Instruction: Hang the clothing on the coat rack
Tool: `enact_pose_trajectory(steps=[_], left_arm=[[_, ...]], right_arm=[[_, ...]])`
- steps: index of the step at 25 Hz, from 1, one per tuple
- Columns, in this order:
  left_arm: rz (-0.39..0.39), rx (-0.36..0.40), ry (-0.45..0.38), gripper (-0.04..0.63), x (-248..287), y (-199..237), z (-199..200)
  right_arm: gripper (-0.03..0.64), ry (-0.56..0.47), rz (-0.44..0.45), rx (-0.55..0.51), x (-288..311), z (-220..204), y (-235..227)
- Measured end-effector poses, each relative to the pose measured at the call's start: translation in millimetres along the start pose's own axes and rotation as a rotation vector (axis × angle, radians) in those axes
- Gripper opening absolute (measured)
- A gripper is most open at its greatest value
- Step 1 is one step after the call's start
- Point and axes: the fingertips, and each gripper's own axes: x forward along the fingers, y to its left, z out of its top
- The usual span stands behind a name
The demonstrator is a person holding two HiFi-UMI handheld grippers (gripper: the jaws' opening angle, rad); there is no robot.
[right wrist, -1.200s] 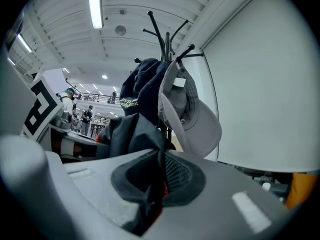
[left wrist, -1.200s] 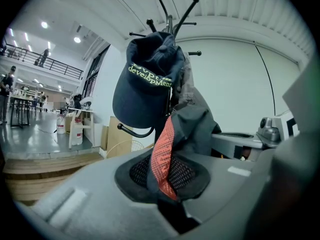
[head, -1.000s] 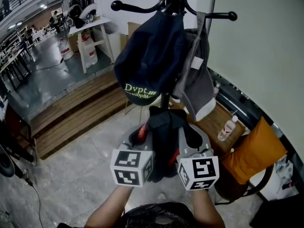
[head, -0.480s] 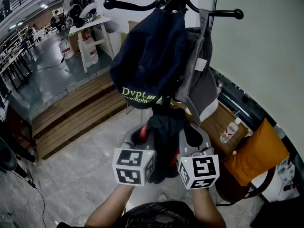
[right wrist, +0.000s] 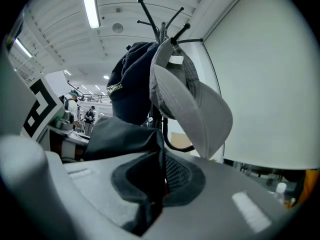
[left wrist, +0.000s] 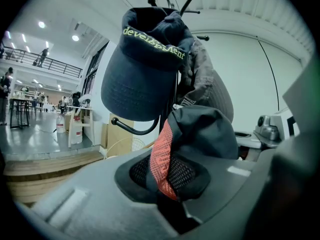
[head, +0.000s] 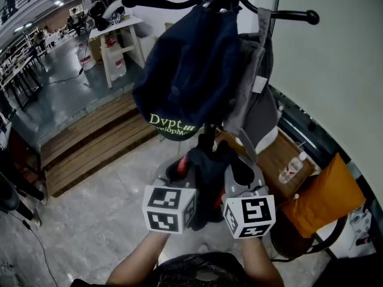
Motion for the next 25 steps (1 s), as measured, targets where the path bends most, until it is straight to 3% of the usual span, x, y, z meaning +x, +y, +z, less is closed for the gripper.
enact_pose_trajectory(steps=[25], left_arm=[[-0.019,-0.027,0.024,0.032,13,-6,-15]], right_arm=[[0.018,0.024,0.074,0.020,16,-16,11]])
